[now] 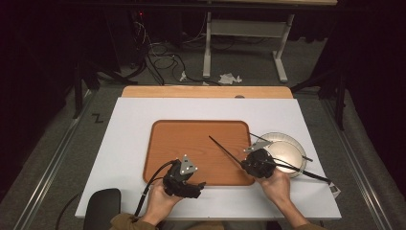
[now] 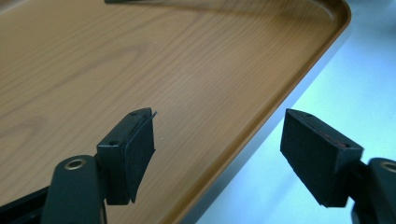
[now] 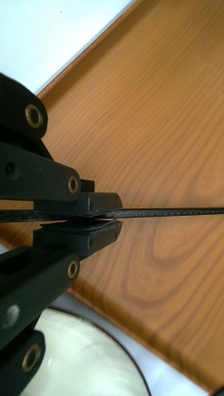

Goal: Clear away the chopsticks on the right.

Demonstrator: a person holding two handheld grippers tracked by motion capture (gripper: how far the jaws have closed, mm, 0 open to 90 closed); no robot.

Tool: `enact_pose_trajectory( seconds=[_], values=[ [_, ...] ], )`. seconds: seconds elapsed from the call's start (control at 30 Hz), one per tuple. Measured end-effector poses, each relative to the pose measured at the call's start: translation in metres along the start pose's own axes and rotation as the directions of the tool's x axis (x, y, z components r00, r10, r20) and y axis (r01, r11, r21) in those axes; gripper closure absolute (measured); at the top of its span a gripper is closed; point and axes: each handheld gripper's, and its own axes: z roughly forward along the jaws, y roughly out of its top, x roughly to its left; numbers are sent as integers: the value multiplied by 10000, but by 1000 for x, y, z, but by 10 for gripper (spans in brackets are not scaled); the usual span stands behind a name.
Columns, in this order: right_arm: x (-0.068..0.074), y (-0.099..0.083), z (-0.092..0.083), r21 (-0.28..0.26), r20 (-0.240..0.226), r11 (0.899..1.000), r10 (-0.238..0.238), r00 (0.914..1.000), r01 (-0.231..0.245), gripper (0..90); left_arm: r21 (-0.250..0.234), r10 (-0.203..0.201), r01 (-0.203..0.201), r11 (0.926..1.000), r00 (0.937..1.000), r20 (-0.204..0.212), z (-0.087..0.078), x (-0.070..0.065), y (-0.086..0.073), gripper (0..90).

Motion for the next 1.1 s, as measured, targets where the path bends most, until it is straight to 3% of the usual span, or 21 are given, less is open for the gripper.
enact_pose_trajectory(
  seconds=[0.37, 0.7, 0.87, 1.1],
  values=[
    [3, 3, 14, 241, -280, 9997, 96, 9996, -90, 858, -13, -72, 72, 10000, 9999, -91, -1, 0, -2, 261],
    [0, 3, 17, 306, 237, 9995, 35, 9997, -43, 821, -13, -141, 141, 9999, 9998, -114, -2, 1, -3, 262],
    [-6, 2, 16, 417, 663, 9981, 418, 9969, -447, 836, 0, -167, 167, 9999, 9998, -123, -2, 1, -4, 261],
    [-6, 2, 15, 338, 683, 9987, 349, 9971, -373, 777, 3, -175, 175, 9998, 9998, -139, -3, 1, -4, 261]
  ],
)
